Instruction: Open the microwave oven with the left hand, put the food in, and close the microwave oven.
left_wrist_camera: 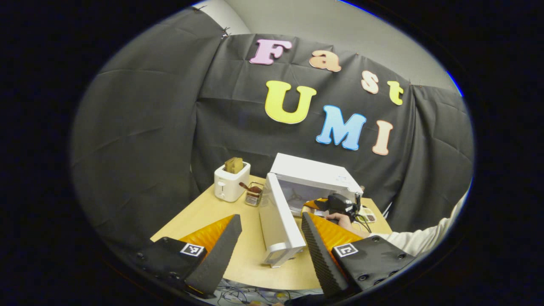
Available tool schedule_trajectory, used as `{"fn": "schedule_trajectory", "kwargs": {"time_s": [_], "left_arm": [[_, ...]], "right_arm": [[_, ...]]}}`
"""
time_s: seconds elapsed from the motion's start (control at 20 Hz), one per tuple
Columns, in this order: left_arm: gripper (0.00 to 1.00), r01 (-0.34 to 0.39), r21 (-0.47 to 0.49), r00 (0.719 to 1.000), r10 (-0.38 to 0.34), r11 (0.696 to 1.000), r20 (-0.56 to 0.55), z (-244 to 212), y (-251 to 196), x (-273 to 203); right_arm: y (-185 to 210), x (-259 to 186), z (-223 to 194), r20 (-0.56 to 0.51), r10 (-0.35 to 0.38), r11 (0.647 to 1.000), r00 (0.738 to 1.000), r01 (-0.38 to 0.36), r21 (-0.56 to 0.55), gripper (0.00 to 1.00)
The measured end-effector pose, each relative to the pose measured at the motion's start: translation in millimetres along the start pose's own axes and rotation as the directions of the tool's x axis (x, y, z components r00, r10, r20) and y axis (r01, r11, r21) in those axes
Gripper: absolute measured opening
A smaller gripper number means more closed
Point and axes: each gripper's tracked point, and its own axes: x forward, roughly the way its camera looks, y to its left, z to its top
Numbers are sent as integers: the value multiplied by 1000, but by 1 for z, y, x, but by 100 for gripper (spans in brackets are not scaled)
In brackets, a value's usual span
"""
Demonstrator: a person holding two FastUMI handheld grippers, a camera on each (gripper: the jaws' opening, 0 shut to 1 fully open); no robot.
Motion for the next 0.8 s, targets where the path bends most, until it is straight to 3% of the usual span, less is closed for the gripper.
{"fn": "schedule_trajectory", "kwargs": {"time_s": [0.1, 0.15, 0.3, 0.4, 0.6, 0.8], "left_arm": [[95, -12, -7, 1000, 12, 1000, -5, 0, 8, 1], [89, -19, -11, 1000, 19, 1000, -8, -2, 12, 1], [95, -34, -21, 999, 34, 999, -23, -8, 23, 0], [95, -42, -23, 998, 41, 999, -38, -14, 29, 0], [95, -59, -22, 997, 58, 998, -55, -18, 38, -2], [94, -72, -27, 994, 69, 997, -80, -27, 46, -3]], "right_arm": [[5, 10, 3, 35, -1, 1000, 999, 2, -15, 55], [10, 19, 6, 52, 3, 1000, 999, -2, -12, 56], [18, 41, 20, 126, 22, 1000, 992, -24, 10, 55], [29, 67, 33, 204, 45, 998, 978, -52, 25, 55], [36, 77, 54, 330, 96, 991, 939, -122, 59, 56], [37, 86, 63, 386, 135, 982, 913, -176, 73, 55]]}}
